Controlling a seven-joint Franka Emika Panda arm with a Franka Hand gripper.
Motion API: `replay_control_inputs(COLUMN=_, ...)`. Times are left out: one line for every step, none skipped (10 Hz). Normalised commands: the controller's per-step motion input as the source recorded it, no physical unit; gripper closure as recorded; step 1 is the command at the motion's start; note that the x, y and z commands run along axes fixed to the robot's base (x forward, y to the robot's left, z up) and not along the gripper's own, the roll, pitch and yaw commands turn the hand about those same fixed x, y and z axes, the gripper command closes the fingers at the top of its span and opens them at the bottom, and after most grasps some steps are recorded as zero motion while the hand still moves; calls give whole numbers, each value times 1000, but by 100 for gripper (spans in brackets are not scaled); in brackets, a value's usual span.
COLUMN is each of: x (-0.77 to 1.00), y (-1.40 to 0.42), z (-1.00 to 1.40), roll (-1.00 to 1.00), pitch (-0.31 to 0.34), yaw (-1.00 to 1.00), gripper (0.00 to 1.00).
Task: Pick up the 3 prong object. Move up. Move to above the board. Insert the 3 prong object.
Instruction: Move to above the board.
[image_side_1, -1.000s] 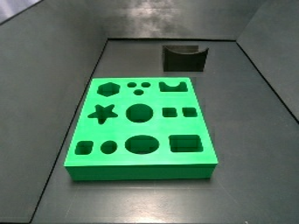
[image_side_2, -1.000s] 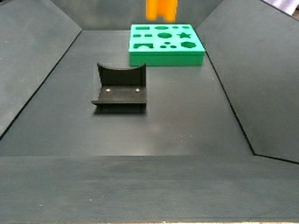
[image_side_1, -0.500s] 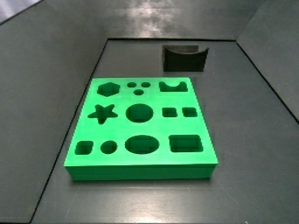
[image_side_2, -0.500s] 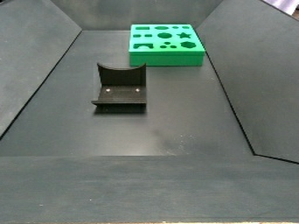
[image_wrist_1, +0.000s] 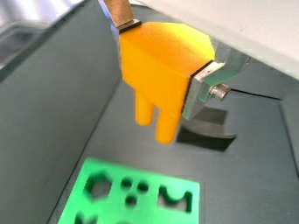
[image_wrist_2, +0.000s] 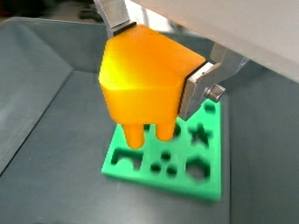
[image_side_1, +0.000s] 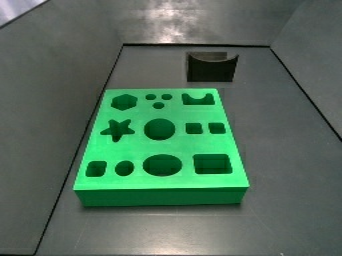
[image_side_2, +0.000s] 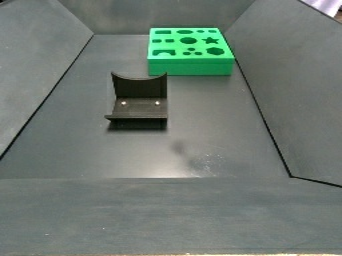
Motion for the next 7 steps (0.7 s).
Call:
replay_control_inputs(x=49, y=-1000, z=188, roll=-4, pitch=183, yaw=1000, gripper=100)
replay_control_inputs(x=71, y=-986, z=188, roll=-3, pitch=200, yaw=1000, gripper=100)
replay_control_inputs(x=72, y=-703, z=143, roll=0, pitch=221, yaw=1000, gripper=100)
replay_control_inputs(x=76, y=-335, z=75, roll=10, pitch=254, yaw=1000, gripper=100)
replay_control_inputs(x=61, y=-196, z=49, roll=9, pitch=227, yaw=824, gripper=100)
replay_control_inputs(x=37, y=-125, z=42, roll=28, pitch=160, yaw=498, gripper=100)
replay_control_inputs(x=38, y=-86, z=34, roll=27, pitch=125, yaw=313, gripper=100)
